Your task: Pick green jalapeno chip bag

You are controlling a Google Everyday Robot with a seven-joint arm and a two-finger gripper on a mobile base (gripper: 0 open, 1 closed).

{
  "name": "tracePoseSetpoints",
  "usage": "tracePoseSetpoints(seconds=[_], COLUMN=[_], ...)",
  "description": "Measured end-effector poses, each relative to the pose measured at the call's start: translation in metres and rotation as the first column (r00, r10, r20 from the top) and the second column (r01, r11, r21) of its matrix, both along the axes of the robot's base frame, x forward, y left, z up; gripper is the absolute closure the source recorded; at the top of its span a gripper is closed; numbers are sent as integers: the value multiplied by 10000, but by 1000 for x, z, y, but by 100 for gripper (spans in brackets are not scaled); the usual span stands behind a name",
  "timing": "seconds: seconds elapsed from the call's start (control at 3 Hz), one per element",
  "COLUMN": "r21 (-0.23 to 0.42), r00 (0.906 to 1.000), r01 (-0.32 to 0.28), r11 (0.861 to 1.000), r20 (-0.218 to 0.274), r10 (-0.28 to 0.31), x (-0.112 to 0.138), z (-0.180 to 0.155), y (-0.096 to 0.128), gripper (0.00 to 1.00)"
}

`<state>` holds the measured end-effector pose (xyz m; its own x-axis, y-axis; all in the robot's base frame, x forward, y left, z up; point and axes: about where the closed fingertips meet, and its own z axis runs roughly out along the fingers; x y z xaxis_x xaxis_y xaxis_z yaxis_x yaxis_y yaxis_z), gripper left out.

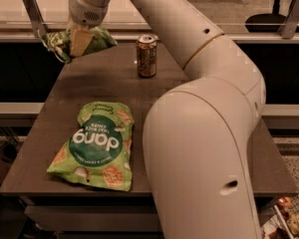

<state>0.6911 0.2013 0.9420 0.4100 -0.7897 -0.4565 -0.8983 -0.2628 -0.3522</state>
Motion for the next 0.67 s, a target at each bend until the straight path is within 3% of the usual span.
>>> tracePoseSetpoints(seconds=[0.67], r21=[367], r00=[9909], r01=[-133], r11=[9992], r20=[1346], r10=[82], x=[-6], z=[50], y=[-15], gripper=[100])
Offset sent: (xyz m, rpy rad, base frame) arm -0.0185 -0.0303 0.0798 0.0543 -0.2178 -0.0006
